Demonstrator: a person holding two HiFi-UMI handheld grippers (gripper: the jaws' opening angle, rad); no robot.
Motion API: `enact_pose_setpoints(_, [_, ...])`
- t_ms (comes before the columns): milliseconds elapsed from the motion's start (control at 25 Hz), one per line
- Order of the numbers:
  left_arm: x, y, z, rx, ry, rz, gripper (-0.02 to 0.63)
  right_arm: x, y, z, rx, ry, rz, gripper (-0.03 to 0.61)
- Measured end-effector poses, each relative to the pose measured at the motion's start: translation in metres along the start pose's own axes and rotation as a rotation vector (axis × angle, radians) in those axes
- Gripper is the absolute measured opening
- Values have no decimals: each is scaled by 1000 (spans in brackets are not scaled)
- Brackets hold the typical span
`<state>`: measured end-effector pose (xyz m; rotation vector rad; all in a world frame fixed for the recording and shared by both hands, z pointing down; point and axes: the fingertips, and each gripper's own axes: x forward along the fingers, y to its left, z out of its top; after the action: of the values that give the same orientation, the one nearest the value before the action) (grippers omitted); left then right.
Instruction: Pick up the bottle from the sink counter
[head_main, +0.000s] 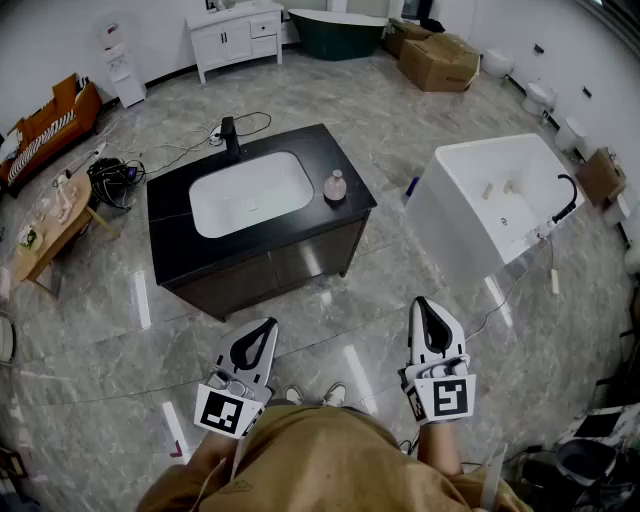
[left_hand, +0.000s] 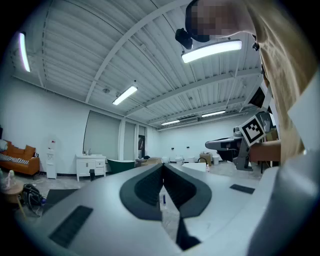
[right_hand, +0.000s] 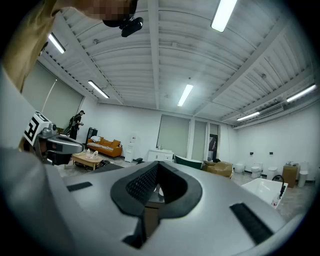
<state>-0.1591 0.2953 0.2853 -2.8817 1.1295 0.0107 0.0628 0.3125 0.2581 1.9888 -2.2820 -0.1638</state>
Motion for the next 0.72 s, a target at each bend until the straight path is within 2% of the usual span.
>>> enact_pose_setpoints(160, [-3, -2, 3, 34, -11, 18, 3, -2, 0, -1, -3, 8, 17, 2])
enact_pose_setpoints(320, [-1, -1, 0, 7, 21, 46, 3, 5, 0, -3, 6, 1, 46, 2])
enact_pose_setpoints(440, [5, 0, 3, 32, 16, 71, 3, 10, -8, -9, 50, 5, 77, 3])
enact_pose_setpoints(720, [23, -22, -1, 38, 22, 106, 3, 10, -28, -31, 43, 38, 127, 3])
